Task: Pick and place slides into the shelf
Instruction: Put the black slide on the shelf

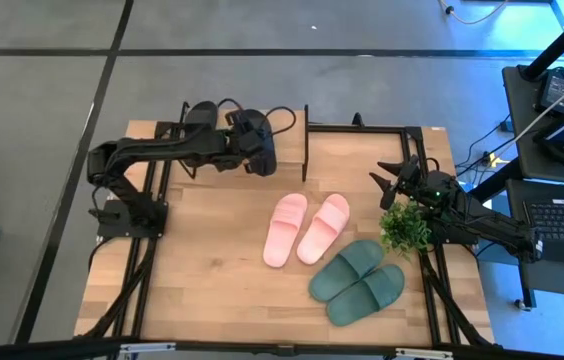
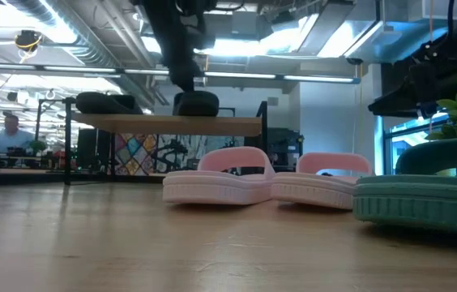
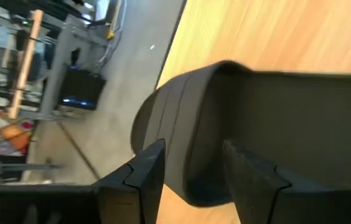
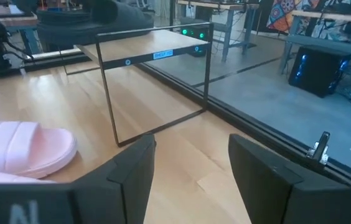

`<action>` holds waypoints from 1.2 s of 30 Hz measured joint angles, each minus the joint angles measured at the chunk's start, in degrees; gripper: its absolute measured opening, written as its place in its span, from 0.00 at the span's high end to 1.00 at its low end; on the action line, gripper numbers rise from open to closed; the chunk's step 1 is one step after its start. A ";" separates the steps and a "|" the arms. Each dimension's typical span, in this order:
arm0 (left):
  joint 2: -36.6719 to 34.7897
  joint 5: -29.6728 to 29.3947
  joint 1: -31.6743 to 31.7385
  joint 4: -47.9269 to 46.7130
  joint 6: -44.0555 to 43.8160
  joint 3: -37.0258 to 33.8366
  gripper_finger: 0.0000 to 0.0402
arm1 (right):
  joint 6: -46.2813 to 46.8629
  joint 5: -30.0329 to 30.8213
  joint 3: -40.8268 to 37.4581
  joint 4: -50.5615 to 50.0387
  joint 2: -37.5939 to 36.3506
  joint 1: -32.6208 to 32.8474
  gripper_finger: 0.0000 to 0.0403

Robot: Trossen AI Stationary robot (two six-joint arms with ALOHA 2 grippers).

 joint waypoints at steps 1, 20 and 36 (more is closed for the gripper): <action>0.30 -1.05 0.20 -0.20 0.67 -0.01 0.62 | 0.39 0.02 0.00 -0.01 0.00 0.00 0.49; 2.28 1.94 3.92 1.60 0.67 0.00 0.62 | 0.44 0.02 0.00 -0.02 0.00 0.00 0.49; 2.26 -1.26 4.03 1.89 3.92 0.00 0.84 | 0.45 0.02 0.00 0.00 0.00 0.00 0.49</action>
